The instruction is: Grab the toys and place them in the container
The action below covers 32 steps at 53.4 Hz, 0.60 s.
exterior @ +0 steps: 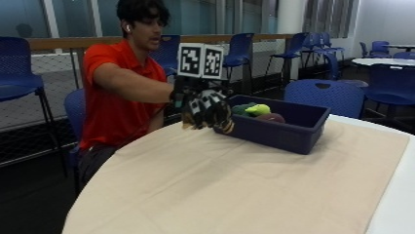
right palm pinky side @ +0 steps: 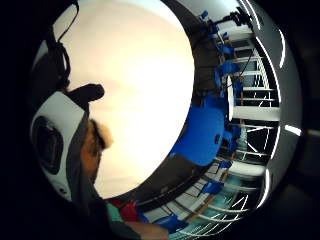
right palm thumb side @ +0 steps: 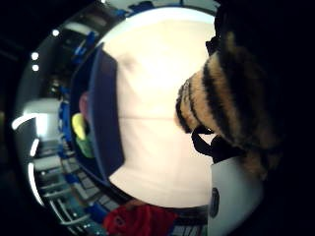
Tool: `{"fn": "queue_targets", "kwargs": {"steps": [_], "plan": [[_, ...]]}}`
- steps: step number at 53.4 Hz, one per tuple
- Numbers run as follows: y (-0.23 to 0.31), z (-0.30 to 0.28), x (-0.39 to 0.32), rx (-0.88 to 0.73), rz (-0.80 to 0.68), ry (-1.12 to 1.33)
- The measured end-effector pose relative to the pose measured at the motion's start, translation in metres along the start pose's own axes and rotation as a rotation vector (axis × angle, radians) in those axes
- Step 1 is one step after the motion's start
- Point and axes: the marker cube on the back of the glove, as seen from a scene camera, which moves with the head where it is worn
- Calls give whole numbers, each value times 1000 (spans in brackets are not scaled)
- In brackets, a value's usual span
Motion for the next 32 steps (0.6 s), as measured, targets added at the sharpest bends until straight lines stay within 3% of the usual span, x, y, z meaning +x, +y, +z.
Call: {"fn": "queue_targets", "kwargs": {"steps": [27, 32], "plan": [[-40, -102, -247, 32, -312, -179], [-39, -100, -273, 58, -475, -150]]}}
